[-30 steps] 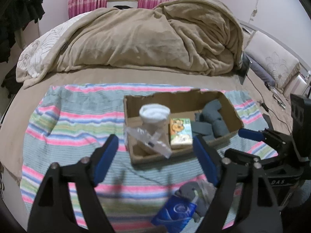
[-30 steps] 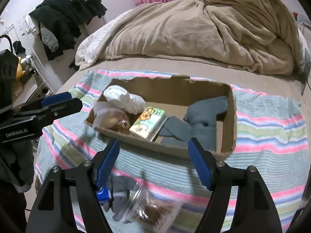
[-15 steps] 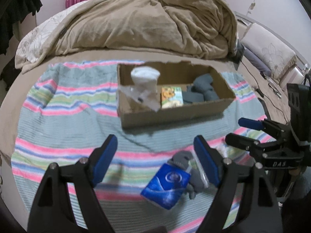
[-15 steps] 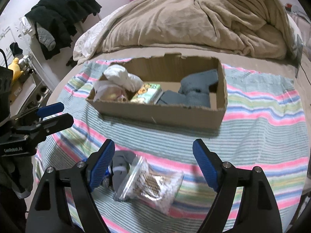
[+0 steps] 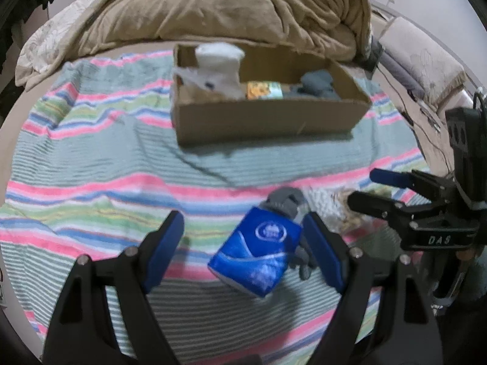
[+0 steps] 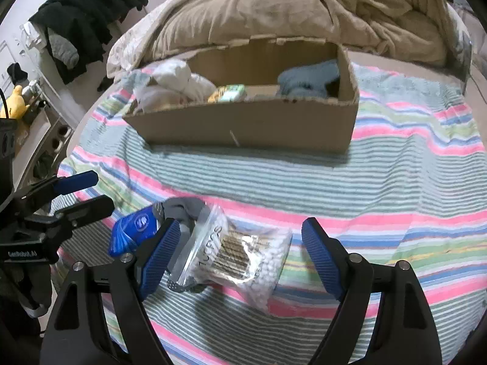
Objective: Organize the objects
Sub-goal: 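Grasp the blue tissue pack with the left tool while the right tool grasps the cotton swab bag, then carry the tissue pack and cotton swab bag into the box and release both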
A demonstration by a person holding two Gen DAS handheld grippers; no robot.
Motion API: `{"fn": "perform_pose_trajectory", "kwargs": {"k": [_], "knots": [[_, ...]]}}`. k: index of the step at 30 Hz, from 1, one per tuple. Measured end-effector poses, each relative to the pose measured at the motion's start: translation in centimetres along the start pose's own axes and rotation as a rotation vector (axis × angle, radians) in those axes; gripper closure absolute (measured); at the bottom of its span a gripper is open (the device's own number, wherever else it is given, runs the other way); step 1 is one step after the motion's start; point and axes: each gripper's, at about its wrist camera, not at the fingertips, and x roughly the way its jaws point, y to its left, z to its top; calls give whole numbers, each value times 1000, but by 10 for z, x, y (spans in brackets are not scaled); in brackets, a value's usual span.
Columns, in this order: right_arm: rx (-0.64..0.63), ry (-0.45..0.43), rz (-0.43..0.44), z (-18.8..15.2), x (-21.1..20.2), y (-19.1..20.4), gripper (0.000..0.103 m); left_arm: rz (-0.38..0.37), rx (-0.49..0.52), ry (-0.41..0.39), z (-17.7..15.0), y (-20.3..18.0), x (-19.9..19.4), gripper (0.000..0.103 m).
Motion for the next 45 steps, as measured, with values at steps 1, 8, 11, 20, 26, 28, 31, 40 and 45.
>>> {"fn": "perform_pose_trajectory", "kwargs": {"k": [1,8,11,20,26,28,31,40,45], "knots": [[0,6,1,-1,2,1,18,-1,2,8,-2,0,2,21],[8,42,7,-6,17,1,18,-5,13,66,-16,-3,19,21],[11,55,6,-8,23,0,18,-8,0,84,-17,-5,25,21],[5,87,-9,-10,33,1,19,-13,28,111,-27,-11,40,23],[-25,92,-19,-14,36,5,31,-21,16,84,-26,-7,36,33],[-35,86,-16,-14,33,6,34,-23,13,76,-25,-5,34,36],[-36,73,-19,-13,27,4,35,-23,14,61,-23,-5,27,38],[-40,-6,-22,1,-6,2,35,-35,21,35,-13,-5,19,42],[-38,-35,-26,7,-16,0,35,-61,36,81,-17,-9,33,45]]}}
